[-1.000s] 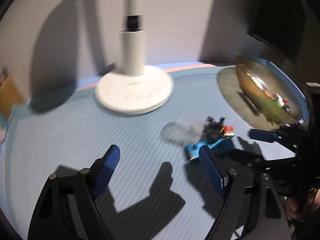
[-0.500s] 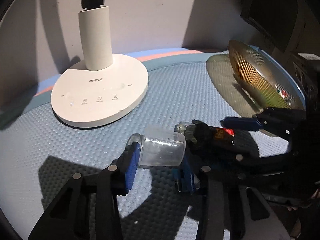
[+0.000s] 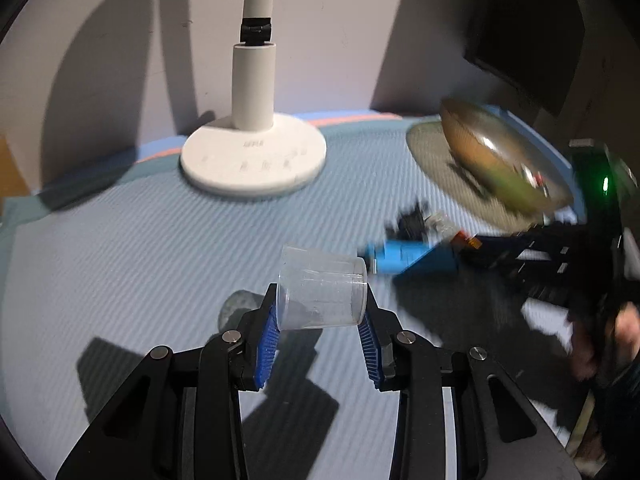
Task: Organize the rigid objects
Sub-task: 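Grasp the clear plastic cup with the left tool while the right tool grasps the red-labelled vial, then carry the cup and vial over the amber bowl and open both tools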
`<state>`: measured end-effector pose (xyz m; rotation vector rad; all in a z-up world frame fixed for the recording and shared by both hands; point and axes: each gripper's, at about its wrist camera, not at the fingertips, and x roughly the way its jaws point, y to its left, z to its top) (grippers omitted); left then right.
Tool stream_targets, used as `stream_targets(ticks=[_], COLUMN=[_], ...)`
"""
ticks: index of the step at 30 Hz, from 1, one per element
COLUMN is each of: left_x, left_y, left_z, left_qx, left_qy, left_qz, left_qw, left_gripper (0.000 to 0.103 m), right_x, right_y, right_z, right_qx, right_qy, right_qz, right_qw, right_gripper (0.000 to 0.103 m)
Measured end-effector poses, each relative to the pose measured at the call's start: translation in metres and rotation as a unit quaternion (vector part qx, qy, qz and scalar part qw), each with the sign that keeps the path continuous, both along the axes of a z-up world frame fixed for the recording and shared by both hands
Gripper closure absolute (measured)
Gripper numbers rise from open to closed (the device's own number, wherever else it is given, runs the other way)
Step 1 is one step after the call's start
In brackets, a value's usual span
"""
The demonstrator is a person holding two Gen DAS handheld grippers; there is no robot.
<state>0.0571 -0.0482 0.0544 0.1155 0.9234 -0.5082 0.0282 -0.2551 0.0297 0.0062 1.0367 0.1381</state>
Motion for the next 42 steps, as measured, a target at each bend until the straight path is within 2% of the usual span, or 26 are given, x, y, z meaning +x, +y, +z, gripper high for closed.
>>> stream_targets(ticks=[4, 7, 9, 12, 13, 20, 26, 28, 29, 34, 39, 42], left_x=[-0.037, -0.051, -0.058, -0.065, -0.067, -0.074, -0.083, -0.082, -0.079, -0.061, -0.056, -0.053], left_y=[0.010, 0.011, 0.015, 0.023, 0.028, 0.073, 0.073, 0.066, 0.062, 0.066, 0.053, 0.043], left_z=[-0.010, -0.017, -0.021, -0.022, -0.021, -0.018, -0.015, -0.016, -0.018, -0.022, -0.022, -0.024], left_qx=[0.024, 0.034, 0.039, 0.047, 0.050, 0.052, 0.022, 0.012, 0.013, -0.010, -0.012, 0.005], left_qy=[0.001, 0.005, 0.008, 0.013, 0.010, 0.010, 0.024, 0.029, 0.028, 0.053, 0.057, 0.049], left_qz=[-0.030, -0.037, -0.036, -0.026, -0.018, 0.045, 0.017, 0.013, 0.020, 0.070, 0.075, 0.081], left_qw=[0.9993, 0.9987, 0.9985, 0.9985, 0.9986, 0.9975, 0.9993, 0.9994, 0.9993, 0.9961, 0.9955, 0.9955], left_gripper=[0.070, 0.070, 0.069, 0.049, 0.047, 0.047, 0.046, 0.030, 0.029, 0.031, 0.041, 0.065], right_x=[-0.040, -0.064, -0.076, -0.085, -0.088, -0.095, -0.096, -0.095, -0.094, -0.086, -0.079, -0.082], right_y=[-0.001, 0.004, 0.013, 0.022, 0.024, 0.026, 0.024, 0.025, 0.025, 0.031, 0.037, 0.053], right_z=[0.001, -0.002, -0.002, -0.002, -0.002, -0.003, -0.004, -0.003, -0.003, -0.003, -0.006, -0.008], right_qx=[0.018, 0.053, 0.055, 0.050, 0.052, 0.061, 0.072, 0.079, 0.082, 0.066, 0.040, -0.013], right_qy=[0.007, 0.019, 0.017, 0.016, 0.016, 0.017, 0.017, 0.019, 0.018, 0.008, -0.009, -0.028], right_qz=[-0.004, -0.005, 0.002, 0.013, 0.015, 0.021, 0.020, 0.023, 0.025, 0.026, 0.024, 0.030], right_qw=[1.000, 0.998, 0.998, 0.999, 0.998, 0.998, 0.997, 0.996, 0.996, 0.997, 0.999, 0.999], right_gripper=[0.080, 0.080, 0.080, 0.080, 0.080, 0.080, 0.078, 0.072, 0.067, 0.062, 0.062, 0.068])
